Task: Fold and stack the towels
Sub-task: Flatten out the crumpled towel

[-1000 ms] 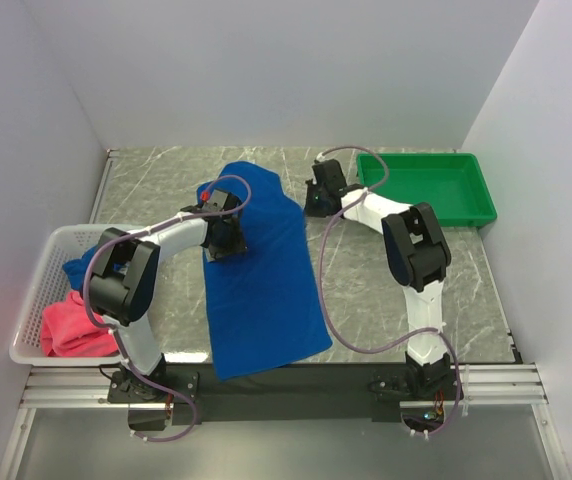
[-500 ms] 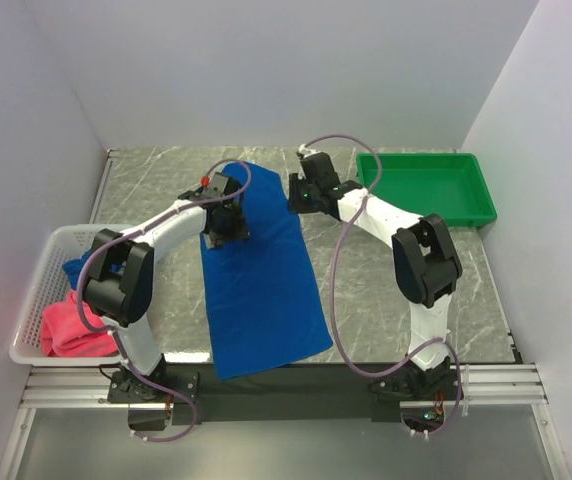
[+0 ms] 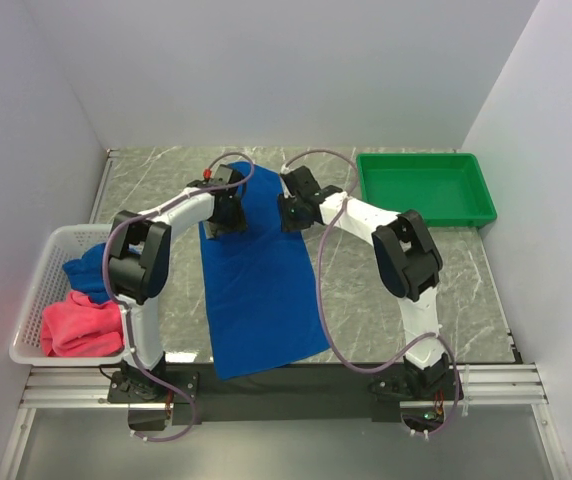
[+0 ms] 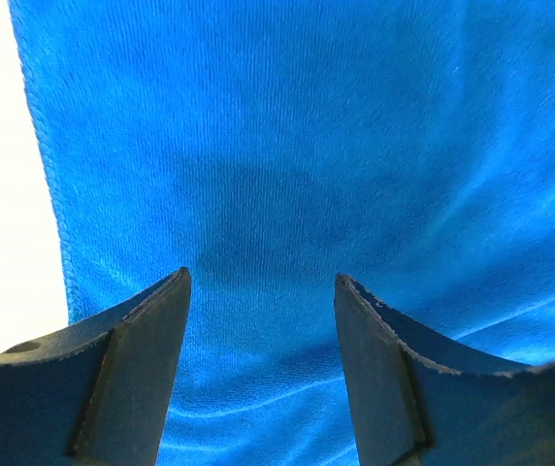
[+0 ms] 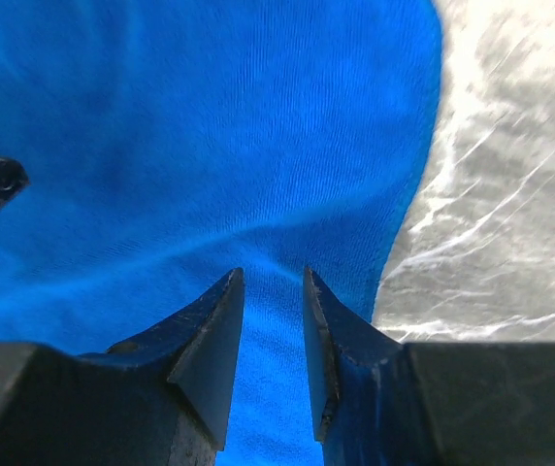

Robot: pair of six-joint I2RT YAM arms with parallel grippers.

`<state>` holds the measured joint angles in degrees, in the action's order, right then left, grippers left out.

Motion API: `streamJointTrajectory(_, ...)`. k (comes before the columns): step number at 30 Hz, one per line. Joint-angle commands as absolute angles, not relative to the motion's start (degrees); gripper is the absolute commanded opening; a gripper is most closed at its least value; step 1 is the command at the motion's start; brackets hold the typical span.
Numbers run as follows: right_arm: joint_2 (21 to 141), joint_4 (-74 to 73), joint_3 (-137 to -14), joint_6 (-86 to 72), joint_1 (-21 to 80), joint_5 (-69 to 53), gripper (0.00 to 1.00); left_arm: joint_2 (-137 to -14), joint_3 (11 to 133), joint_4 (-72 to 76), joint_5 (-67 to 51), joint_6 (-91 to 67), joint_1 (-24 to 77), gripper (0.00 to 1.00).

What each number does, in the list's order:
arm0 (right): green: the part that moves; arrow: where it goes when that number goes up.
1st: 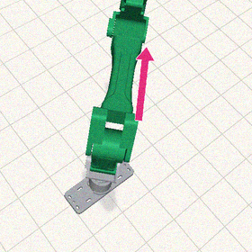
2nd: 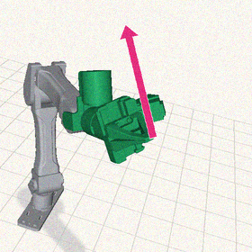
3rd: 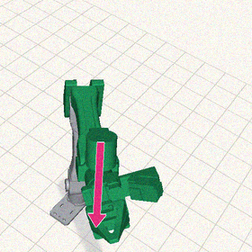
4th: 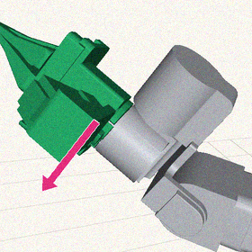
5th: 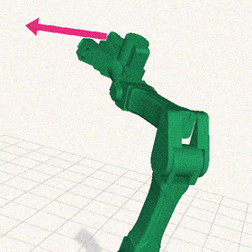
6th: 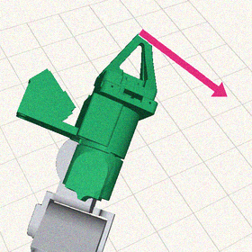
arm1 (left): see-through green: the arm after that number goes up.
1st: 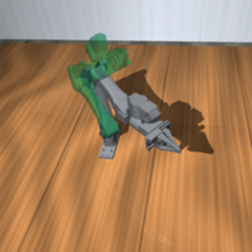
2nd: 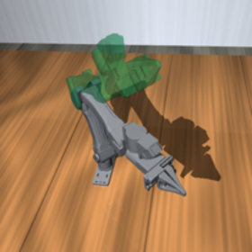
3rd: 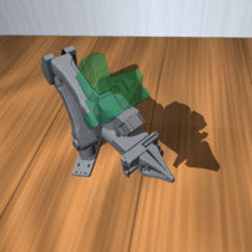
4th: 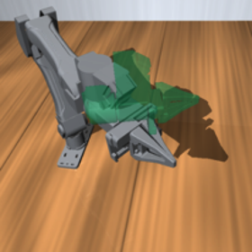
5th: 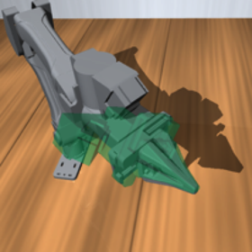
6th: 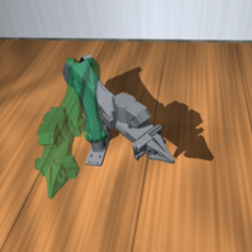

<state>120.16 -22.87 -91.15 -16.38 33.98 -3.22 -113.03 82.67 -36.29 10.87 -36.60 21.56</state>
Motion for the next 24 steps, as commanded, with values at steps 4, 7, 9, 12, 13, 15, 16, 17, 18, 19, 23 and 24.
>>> streamJointTrajectory(4,118.9,-25.5,-86.7,-16.2,36.2,-2.0,0.38,-110.6,75.5,-36.0,8.4,-37.3,22.8,0.66)
streamJointTrajectory(7,116.2,-27.3,-82.3,-15.8,37.3,-1.8,0.38,-107.8,69.2,-34.4,6.6,-39.1,23.9,0.63)
streamJointTrajectory(9,113.5,-28.6,-77.7,-15.9,38.0,-1.8,0.38,-105.3,65.8,-33.1,5.0,-40.0,25.6,0.61)
streamJointTrajectory(12,108.0,-29.2,-69.9,-16.6,38.5,-1.8,0.38,-100.7,59.3,-31.6,1.2,-41.7,28.3,0.60)
streamJointTrajectory(13,106.3,-29.1,-65.9,-16.9,38.8,-1.9,0.38,-99.2,55.9,-31.5,0.5,-42.9,29.0,0.60)
streamJointTrajectory(15,101.1,-29.3,-61.7,-17.9,39.2,-2.4,0.38,-94.7,52.8,-31.4,-0.7,-44.1,31.1,0.59)
streamJointTrajectory(16,99.3,-29.4,-59.7,-18.3,39.5,-2.8,0.38,-93.0,50.0,-31.4,-1.0,-45.6,31.8,0.59)
streamJointTrajectory(17,97.6,-29.7,-55.9,-19.0,40.7,-3.1,0.38,-91.4,48.7,-31.6,-1.1,-46.4,32.4,0.59)
streamJointTrajectory(18,94.5,-29.7,-54.1,-19.3,41.2,-3.4,0.38,-88.3,47.5,-31.5,-2.1,-47.2,33.9,0.59)
streamJointTrajectory(19,93.2,-29.9,-50.9,-19.9,41.8,-3.9,0.38,-86.7,45.2,-31.4,-2.5,-48.9,34.7,0.60)
streamJointTrajectory(23,87.1,-30.2,-45.4,-21.5,44.8,-8.3,0.39,-81.0,41.6,-31.1,-4.9,-52.8,39.9,0.62)
streamJointTrajectory(24,84.8,-30.3,-45.0,-21.4,45.1,-9.0,0.39,-79.7,41.3,-31.1,-5.5,-53.3,41.6,0.63)
